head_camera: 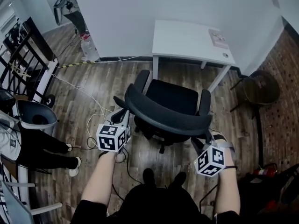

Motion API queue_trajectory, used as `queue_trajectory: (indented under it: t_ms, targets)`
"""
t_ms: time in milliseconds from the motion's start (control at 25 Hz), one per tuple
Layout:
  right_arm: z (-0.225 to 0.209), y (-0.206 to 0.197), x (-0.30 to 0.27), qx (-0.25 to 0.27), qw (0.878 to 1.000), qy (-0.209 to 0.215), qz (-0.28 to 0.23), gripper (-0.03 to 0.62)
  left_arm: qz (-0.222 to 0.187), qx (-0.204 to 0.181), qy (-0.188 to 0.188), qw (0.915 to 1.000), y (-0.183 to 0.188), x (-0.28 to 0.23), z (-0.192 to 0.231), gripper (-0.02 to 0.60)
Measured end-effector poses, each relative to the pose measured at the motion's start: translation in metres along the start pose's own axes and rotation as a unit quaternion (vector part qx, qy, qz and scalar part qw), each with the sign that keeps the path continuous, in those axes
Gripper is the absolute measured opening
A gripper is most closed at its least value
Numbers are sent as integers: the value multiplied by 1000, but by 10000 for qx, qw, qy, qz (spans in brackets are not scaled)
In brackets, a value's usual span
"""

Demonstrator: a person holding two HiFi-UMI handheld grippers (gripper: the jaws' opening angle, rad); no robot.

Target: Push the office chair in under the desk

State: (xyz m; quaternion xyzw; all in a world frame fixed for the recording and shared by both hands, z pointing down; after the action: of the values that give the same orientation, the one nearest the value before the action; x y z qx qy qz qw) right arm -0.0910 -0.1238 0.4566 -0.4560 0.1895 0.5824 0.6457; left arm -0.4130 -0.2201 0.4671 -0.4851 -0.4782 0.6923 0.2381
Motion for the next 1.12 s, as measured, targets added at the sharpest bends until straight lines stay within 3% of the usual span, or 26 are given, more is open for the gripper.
queue_trajectory:
  t_ms: [200,680,920,1120]
  targets:
    - [-9,-15,2,86,9997,136,-157,114,-93,182,156,9997,-1,-4,-12,11]
    - [-31,-54,12,122,9994,176,-272,107,26,184,469,9987,8,-17,-46,6]
    - [-53,-84,7,46,9995,-153,-281,111,-57,414,362,9985,16,-45,-61,6]
    - [-77,-116,7,-157,9991,-159,-357,115,-69,392,272,9988,25,-66,-86,8]
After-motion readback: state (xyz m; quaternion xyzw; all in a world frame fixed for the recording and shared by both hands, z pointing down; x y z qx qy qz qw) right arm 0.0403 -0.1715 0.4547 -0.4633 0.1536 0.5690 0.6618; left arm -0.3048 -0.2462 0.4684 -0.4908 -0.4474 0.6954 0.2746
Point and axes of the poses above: the fingertips, and each gripper's own axes: x backward along the fingers, z to its left, y out of its top, the point moved 9 cm from there along x, backward along the fingers, and after that the axes turned 1 degree about z, right-handed, at the moved point
